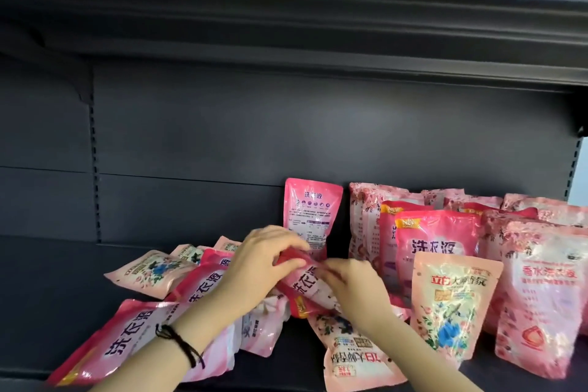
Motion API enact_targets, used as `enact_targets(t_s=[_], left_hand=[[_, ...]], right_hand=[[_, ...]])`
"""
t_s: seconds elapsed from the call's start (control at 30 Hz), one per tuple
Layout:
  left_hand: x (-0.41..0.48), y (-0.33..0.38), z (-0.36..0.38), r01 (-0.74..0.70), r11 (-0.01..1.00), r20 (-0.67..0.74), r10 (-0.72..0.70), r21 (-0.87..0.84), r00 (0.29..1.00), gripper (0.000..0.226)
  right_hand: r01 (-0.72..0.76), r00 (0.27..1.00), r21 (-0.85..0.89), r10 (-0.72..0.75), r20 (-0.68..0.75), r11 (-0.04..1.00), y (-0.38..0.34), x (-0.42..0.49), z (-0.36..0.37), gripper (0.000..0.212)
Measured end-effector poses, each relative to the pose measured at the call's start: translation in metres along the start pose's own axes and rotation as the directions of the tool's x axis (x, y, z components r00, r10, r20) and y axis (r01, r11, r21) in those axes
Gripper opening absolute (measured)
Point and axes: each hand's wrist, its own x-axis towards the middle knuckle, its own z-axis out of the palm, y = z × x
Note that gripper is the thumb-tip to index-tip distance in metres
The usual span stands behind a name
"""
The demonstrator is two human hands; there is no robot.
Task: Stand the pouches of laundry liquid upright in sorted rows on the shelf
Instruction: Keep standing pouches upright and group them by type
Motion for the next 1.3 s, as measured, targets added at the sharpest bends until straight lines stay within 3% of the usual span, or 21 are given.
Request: enact_targets(t_s=[0.1, 0.13, 0.2, 0.3, 0.4, 0.47, 0.63, 0.87, 1.13, 1.3], left_hand=[[-0.001, -0.011, 0.002, 0.262, 0.894, -0.188, -0.346, -0.363, 0.919, 0.060], [0.002, -0.015, 0.002, 0.358, 0.820, -0.153, -0.465, -0.447, 0.872, 0.067], [0.010, -0.023, 0.003, 0.540, 0.648, 0.078, -0.599, -0.537, 0.797, 0.073], [0.018, -0.027, 0.010, 0.598, 0.606, 0.336, -0.498, -0.524, 0.799, 0.048], [0.026, -0.020, 0.016, 0.590, 0.446, 0.389, -0.465, -0.673, 0.795, 0.021], [0.035, -0.019, 0.015, 0.576, 0.369, 0.380, -0.480, -0.730, 0.790, 0.015], [0.059, -0.031, 0.017, 0.569, 0.403, 0.316, -0.540, -0.717, 0.780, 0.015], [0.087, -0.080, 0.041, 0.547, 0.359, 0.273, -0.586, -0.756, 0.763, 0.021], [0.089, -0.124, 0.072, 0.604, 0.503, 0.319, -0.541, -0.618, 0.778, 0.018], [0.081, -0.126, 0.080, 0.608, 0.529, 0.366, -0.495, -0.593, 0.788, 0.016]], right_hand=[[-0.073, 0.991, 0.338, 0.107, -0.082, 0.938, -0.001, 0.011, -0.018, 0.034], [-0.097, 0.982, 0.465, 0.160, -0.097, 0.880, -0.002, 0.015, -0.025, 0.028], [-0.141, 0.959, 0.699, 0.273, -0.080, 0.701, -0.006, 0.024, -0.040, 0.020], [-0.156, 0.939, 0.893, 0.343, 0.002, 0.422, -0.013, 0.034, -0.049, 0.015], [-0.123, 0.950, 0.961, 0.309, 0.042, 0.248, -0.018, 0.045, -0.044, 0.013], [-0.109, 0.951, 0.975, 0.304, 0.047, 0.192, -0.018, 0.057, -0.040, 0.013], [-0.077, 0.953, 0.980, 0.302, 0.019, 0.182, -0.009, 0.089, -0.026, 0.013], [-0.081, 0.953, 0.965, 0.303, 0.002, 0.249, 0.012, 0.133, 0.011, 0.019], [-0.196, 0.934, 0.909, 0.352, 0.059, 0.368, 0.052, 0.145, 0.055, 0.023], [-0.273, 0.946, 0.866, 0.278, 0.164, 0.419, 0.066, 0.142, 0.059, 0.039]])
